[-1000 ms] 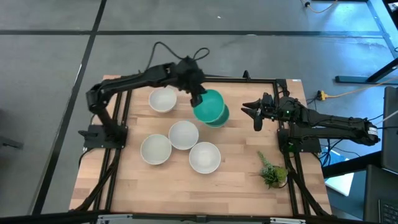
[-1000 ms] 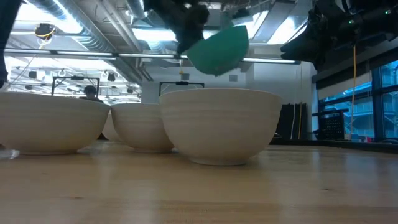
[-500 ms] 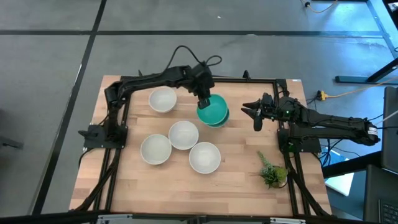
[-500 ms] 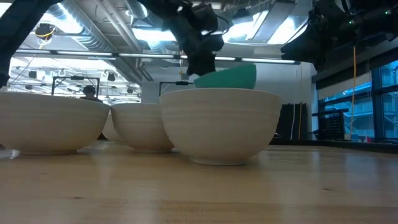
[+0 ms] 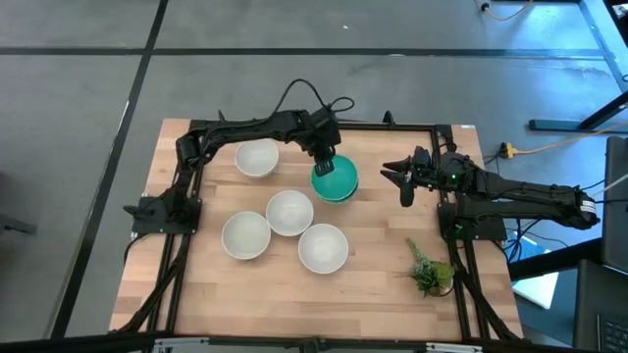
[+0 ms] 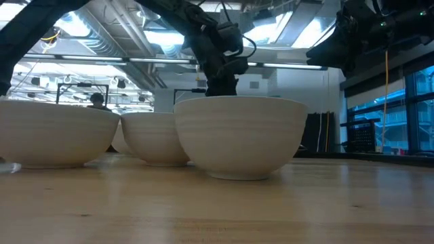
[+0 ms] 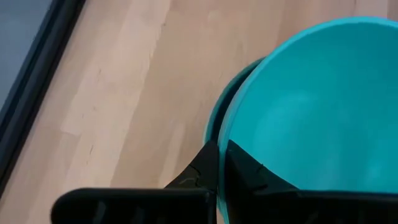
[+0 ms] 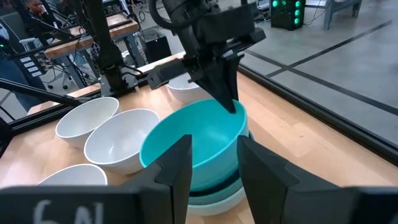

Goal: Nest bowls inside each other
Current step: Stack the blue bowl on the dark green bowl

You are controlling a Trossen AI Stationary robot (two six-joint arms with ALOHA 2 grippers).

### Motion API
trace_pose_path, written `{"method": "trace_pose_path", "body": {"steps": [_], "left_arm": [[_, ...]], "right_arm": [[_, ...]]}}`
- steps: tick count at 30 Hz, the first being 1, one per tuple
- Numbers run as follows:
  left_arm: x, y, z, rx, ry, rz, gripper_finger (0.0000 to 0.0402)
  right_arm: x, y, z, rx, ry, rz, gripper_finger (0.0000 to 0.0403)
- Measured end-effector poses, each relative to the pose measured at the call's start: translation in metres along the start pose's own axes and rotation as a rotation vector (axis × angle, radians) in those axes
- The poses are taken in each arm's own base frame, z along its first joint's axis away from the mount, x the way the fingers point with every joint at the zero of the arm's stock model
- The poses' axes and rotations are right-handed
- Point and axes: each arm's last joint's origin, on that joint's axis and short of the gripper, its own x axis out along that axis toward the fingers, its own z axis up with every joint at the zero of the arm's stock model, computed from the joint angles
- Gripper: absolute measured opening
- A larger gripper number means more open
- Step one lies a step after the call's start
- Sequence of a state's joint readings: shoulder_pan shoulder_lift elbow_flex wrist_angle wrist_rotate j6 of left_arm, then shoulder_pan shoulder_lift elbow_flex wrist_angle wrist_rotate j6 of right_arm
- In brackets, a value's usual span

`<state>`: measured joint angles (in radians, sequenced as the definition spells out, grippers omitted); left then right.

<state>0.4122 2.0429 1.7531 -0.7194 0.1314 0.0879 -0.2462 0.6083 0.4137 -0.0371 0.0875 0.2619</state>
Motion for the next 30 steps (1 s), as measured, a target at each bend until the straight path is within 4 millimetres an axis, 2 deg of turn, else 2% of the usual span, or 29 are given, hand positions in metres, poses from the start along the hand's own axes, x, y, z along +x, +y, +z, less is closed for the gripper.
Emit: {"method": "trace_pose_path", "body": {"steps": [8, 18, 30], "left_arm": [[-0.001, 0.003, -0.006, -0.020, 0.054, -0.003, 0.0002], [0.012, 0.003, -0.012, -0.024, 0.108, -0.018, 0.0011], [0.010, 0.002, -0.009, 0.038, 0.080, -0.022, 0.0057]], "right_arm": [[0.000, 0.000, 0.000, 0.004, 0.000, 0.000, 0.0129], [0.000, 0.000, 0.000, 0.000, 0.001, 0.000, 0.0129], [0.000, 0.000, -0.001, -0.004, 0.007, -0.002, 0.0129]]}}
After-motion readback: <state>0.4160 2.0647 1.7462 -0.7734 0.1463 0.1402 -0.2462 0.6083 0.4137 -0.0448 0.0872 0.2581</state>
